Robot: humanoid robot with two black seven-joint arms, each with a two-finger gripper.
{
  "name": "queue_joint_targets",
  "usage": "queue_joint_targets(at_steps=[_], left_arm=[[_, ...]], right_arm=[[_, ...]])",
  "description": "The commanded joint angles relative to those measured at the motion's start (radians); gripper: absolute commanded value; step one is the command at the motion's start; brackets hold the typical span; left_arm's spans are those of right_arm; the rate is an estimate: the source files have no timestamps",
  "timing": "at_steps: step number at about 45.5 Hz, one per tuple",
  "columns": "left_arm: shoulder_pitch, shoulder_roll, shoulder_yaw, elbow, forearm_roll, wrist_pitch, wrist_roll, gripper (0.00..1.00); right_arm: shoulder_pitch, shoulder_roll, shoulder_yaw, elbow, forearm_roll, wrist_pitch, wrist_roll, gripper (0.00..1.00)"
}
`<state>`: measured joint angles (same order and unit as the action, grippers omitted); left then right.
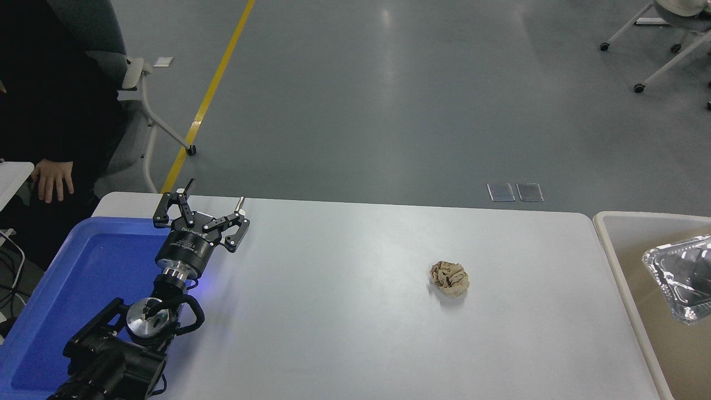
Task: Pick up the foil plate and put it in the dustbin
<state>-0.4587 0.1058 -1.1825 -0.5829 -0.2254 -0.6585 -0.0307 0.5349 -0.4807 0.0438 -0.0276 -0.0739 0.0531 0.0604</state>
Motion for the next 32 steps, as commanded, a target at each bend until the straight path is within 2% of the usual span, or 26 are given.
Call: queue_joint_targets(at_steps=[1, 2, 19, 32], left_arm=[[0.0, 0.0, 0.001, 0.0, 0.0, 0.0, 0.0, 0.99], [0.0, 0.0, 0.0, 0.0, 0.0, 0.0, 0.0, 0.99], [0.0, 0.0, 0.0, 0.0, 0.0, 0.0, 0.0, 0.99], [0.0, 0.0, 0.001, 0.0, 0.0, 0.0, 0.0, 0.99]], right_arm=[[-0.019, 0.016, 0.076, 0.0, 0.048, -0.044, 0.001, 0.96], [-0.019, 0.017, 0.083, 0.0, 0.049, -0.041, -0.001, 1.0], [-0.018, 0.008, 0.105, 0.002, 0.059, -0.036, -0.001, 1.0], [0.062, -0.013, 0.094, 0.009, 0.056, 0.002, -0.019, 1.0]])
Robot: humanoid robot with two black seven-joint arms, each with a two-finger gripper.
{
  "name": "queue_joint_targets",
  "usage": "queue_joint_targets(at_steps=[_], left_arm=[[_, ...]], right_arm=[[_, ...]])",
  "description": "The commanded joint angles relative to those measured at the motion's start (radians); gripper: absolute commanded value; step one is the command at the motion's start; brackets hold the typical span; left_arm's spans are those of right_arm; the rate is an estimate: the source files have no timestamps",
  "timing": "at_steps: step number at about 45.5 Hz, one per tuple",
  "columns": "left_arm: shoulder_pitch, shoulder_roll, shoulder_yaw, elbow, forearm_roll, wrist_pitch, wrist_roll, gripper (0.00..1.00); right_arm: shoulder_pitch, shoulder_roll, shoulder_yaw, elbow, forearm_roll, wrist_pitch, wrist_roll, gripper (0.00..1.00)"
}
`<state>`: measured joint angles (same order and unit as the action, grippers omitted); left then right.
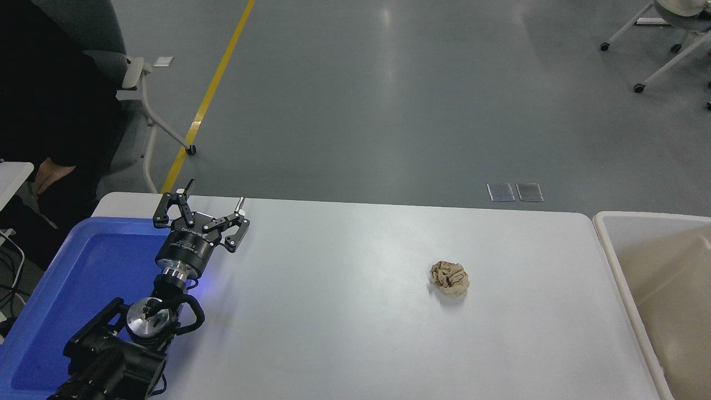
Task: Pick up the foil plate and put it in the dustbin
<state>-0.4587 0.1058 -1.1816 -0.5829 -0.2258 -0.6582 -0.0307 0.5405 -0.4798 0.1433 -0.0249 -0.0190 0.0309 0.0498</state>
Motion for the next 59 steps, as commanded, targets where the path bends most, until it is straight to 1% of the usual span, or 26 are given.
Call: queue_joint_targets(at_steps=[1, 9, 12, 15, 18, 25, 30, 32, 37, 39, 43, 49, 59], left_arm=[[0.0, 0.0, -0.001, 0.0, 0.0, 0.0, 0.0, 0.99], [0.0, 0.0, -0.001, 0.0, 0.0, 0.0, 0.0, 0.99], [0.0, 0.0, 0.0, 0.0, 0.0, 0.0, 0.0, 0.99], [0.0, 0.0, 0.0, 0.0, 0.0, 0.0, 0.0, 0.99], [0.0, 0.0, 0.0, 0.0, -0.001, 0.0, 0.0, 0.99], [0.0, 0.0, 0.0, 0.0, 0.0, 0.0, 0.0, 0.99], [0.0, 0.0, 0.0, 0.0, 0.0, 0.0, 0.0, 0.99], [0.0, 0.0, 0.0, 0.0, 0.0, 0.0, 0.0, 0.99], [0.0, 0.0, 0.0, 0.0, 0.0, -0.001, 0.0, 0.99], [0.0, 0.0, 0.0, 0.0, 0.0, -0.001, 0.0, 0.99], [0.0, 0.0, 0.0, 0.0, 0.0, 0.0, 0.0, 0.99], [0.0, 0.0, 0.0, 0.0, 0.0, -0.001, 0.0, 0.99], [0.0, 0.0, 0.0, 0.0, 0.0, -0.001, 0.0, 0.99]], right_arm=[[0.065, -0.014, -0.007, 0.006, 0.001, 0.027, -0.008, 1.0], [0.193, -0.046, -0.01, 0.054, -0.007, 0.044, -0.01, 1.0], [0.26, -0.095, -0.014, 0.158, -0.019, 0.05, -0.016, 1.0], [0.309, -0.143, -0.036, 0.253, -0.045, 0.057, -0.034, 1.0], [0.367, -0.187, -0.06, 0.351, -0.087, 0.057, -0.038, 1.0], [0.469, -0.29, -0.067, 0.591, -0.208, 0.052, -0.045, 1.0], [0.552, -0.322, -0.07, 0.746, -0.318, 0.044, -0.088, 1.0], [0.573, -0.342, -0.077, 0.808, -0.369, 0.044, -0.097, 1.0], [0.634, -0.399, -0.128, 0.94, -0.51, 0.041, -0.1, 1.0], [0.679, -0.41, -0.166, 0.977, -0.544, 0.04, -0.1, 1.0], [0.769, -0.427, -0.296, 1.04, -0.556, 0.035, -0.102, 1.0], [0.93, -0.453, -0.525, 1.14, -0.539, 0.037, -0.1, 1.0], [1.217, -0.434, -0.873, 1.336, -0.493, 0.047, -0.088, 1.0]])
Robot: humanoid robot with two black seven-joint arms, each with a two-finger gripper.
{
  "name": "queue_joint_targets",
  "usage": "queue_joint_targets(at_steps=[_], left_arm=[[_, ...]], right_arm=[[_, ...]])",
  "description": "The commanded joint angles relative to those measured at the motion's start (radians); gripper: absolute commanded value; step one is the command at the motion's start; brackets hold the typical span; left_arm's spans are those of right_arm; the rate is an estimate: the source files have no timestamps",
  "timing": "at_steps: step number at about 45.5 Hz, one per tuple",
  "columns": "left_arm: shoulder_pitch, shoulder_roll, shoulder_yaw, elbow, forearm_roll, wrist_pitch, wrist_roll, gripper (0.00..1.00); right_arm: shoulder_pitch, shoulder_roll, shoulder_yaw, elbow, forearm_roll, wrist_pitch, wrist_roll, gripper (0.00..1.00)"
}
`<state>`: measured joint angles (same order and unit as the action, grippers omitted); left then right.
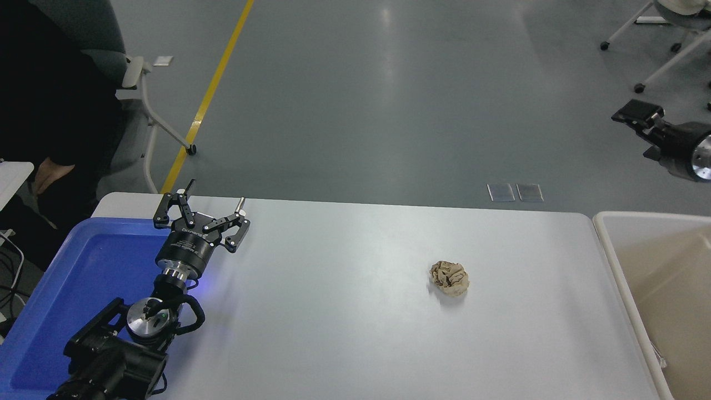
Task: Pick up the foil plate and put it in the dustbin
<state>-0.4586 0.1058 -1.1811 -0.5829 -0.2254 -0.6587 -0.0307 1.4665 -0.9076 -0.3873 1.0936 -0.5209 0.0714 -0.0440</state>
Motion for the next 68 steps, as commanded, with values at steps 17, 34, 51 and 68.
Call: queue_joint_targets(at_steps=[17, 34, 51, 68], left_arm=[[0.0, 0.0, 0.0, 0.0, 0.0, -0.001, 0.0, 0.99], [0.0, 0.0, 0.0, 0.0, 0.0, -0.001, 0.0, 0.99], [0.0, 0.0, 0.0, 0.0, 0.0, -0.001, 0.0, 0.99], [0.0, 0.0, 0.0, 0.0, 0.0, -0.001, 0.0, 0.99]], right_arm=[[0.643, 0.3, -0.732, 0.463, 0.101, 0.013, 0.013, 1.0], [0.785, 0.573, -0.788, 0.558, 0.255, 0.108, 0.013, 1.0], [0.796, 0.628, -0.789, 0.598, 0.426, 0.321, 0.023, 1.0], [0.833, 0.647, -0.843, 0.594, 0.605, 0.401, 0.019, 1.0]])
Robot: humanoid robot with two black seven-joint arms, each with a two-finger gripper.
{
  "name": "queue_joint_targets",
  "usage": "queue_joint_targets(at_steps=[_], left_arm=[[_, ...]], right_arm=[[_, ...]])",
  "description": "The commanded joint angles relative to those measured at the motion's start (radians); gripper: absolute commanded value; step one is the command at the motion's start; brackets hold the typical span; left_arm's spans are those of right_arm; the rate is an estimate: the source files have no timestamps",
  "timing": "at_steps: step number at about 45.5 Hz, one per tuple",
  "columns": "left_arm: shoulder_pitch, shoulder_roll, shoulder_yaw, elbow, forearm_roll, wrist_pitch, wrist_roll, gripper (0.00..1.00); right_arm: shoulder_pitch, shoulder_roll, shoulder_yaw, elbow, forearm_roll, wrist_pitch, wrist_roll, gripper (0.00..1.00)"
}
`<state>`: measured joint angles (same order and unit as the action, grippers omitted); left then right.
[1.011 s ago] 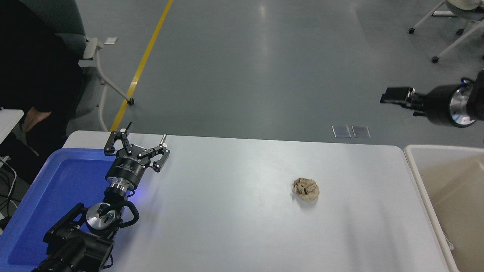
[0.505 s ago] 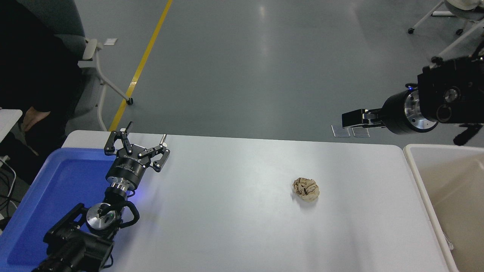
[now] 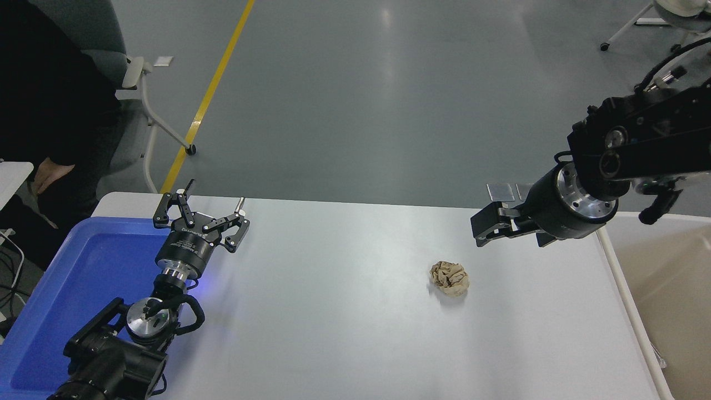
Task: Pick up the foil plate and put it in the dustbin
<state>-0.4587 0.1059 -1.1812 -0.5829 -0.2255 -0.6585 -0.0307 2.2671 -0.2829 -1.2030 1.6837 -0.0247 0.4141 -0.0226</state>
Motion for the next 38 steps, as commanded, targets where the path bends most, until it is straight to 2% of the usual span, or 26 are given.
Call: queue_joint_targets(at_steps=[1, 22, 34, 38], left_arm=[[0.0, 0.0, 0.0, 0.0, 0.0, 0.0, 0.0, 0.99], [0.0, 0.0, 0.0, 0.0, 0.0, 0.0, 0.0, 0.99], [0.0, 0.0, 0.0, 0.0, 0.0, -0.001, 0.0, 0.99], [0.0, 0.0, 0.0, 0.0, 0.0, -0.001, 0.0, 0.99]], right_arm=[[0.037, 0.03, -0.029, 0.004, 0.118, 0.06, -0.003, 1.0], [0.072, 0.214, -0.085, -0.015, 0.143, 0.057, 0.009, 1.0], [0.063, 0.225, -0.131, -0.019, 0.143, 0.068, 0.01, 1.0], [0.068, 0.222, -0.138, -0.019, 0.135, 0.091, 0.024, 1.0]])
